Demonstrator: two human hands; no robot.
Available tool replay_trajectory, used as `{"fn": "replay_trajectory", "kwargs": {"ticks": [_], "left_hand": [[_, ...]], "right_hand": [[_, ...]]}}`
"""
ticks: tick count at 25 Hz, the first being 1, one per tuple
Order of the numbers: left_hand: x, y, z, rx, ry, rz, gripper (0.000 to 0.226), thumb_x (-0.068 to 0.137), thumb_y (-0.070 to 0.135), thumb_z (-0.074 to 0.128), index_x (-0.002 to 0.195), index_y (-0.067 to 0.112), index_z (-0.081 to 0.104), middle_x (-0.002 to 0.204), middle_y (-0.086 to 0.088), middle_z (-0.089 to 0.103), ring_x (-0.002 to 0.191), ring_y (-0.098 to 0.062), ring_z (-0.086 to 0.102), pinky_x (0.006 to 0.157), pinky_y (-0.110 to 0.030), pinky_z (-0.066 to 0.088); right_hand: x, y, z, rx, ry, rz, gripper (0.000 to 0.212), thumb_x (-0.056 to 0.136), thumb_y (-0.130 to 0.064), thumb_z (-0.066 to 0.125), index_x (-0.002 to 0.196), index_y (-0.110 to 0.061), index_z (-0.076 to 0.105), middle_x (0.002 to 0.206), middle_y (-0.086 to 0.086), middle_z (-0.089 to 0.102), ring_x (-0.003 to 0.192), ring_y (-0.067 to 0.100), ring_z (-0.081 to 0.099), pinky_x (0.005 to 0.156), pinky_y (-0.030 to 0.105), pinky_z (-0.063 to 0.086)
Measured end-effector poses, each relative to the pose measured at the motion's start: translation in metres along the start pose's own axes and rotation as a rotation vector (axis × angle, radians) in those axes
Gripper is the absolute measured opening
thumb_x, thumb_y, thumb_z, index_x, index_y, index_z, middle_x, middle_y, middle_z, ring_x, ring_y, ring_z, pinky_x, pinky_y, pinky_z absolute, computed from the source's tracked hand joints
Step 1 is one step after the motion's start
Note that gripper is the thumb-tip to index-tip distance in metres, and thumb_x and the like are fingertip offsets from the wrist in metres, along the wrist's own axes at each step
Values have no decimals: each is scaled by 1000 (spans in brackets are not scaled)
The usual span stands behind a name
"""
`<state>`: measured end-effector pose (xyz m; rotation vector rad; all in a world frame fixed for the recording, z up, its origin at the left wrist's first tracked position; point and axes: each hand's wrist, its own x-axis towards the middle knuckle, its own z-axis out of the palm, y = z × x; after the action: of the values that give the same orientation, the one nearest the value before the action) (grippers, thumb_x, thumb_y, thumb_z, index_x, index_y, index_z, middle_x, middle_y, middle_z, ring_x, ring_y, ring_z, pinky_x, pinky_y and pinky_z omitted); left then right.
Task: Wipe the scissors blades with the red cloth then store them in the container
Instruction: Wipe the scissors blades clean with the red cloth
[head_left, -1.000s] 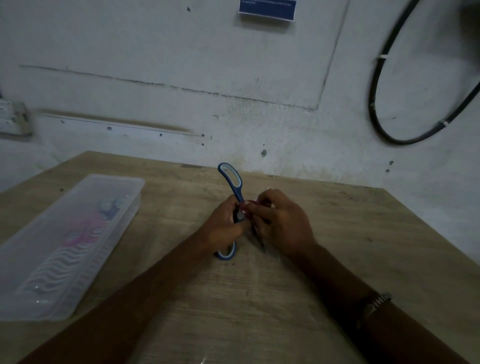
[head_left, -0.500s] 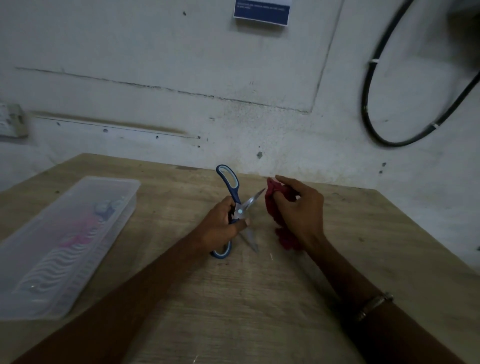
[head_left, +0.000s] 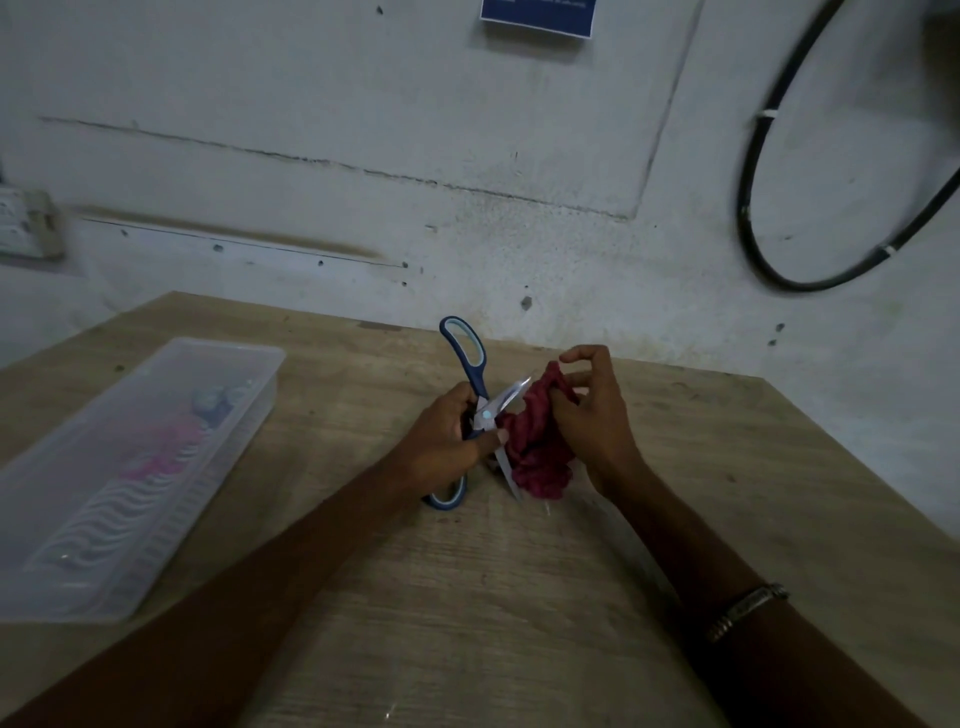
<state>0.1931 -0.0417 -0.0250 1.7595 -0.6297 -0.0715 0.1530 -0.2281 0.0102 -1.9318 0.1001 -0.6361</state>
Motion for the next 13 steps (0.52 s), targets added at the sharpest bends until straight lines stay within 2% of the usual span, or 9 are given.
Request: {"fn": "replay_trajectory", "kwargs": {"ticks": [2,4,6,8,10,11,13], "left_hand": [[2,-3,1,2,12,-11,38,83,31,77,114,18,62,108,-3,73,101,-20,71,95,-53,56],[4,-5,1,-2,33,-32,32,87,21,77,115,18,62,109,-1,73,102,-18,71,96,-51,56],[6,-6,0,-12,39,-45,34,89,18,77,119,16,62,112,-1,73,104,-15,71,97,-48,56],[8,-6,-1,-25,40,-58,39,88,18,78,123,15,62,114,-1,73,106,-16,71,99,-48,56],[8,-6,-1,-29,46,-71,40,88,17,78,124,14,61,116,-1,72,107,-16,70,99,-49,56],[8,-6,-1,-30,48,-75,40,88,16,78,124,14,61,116,-1,72,107,-16,70,99,-48,56],[9,-6,-1,-27,56,-79,39,88,16,78,122,15,61,115,-1,72,106,-16,70,98,-47,56]], "right_hand": [[2,0,-9,-102,-61,-53,39,86,2,54,104,-32,60,107,-1,66,87,21,69,63,34,55],[7,-1,-19,-257,-150,-98,43,76,7,49,85,-29,72,101,-1,70,87,12,68,68,26,50],[11,-7,-29,-244,-258,-38,34,77,-5,46,72,-16,78,82,5,76,73,17,71,64,26,50],[13,-14,-39,-220,-330,28,41,82,-24,44,71,-5,78,78,9,76,68,24,71,64,30,53],[12,-19,-44,-327,-298,22,49,94,-48,55,66,-15,77,75,2,75,66,20,71,63,34,59],[11,-17,-44,-417,-294,-36,44,90,-56,65,68,-20,75,74,-2,74,66,15,71,62,33,59],[10,-13,-40,-533,-387,-195,27,81,-56,77,85,-30,70,81,-10,71,78,4,67,66,28,56]]}}
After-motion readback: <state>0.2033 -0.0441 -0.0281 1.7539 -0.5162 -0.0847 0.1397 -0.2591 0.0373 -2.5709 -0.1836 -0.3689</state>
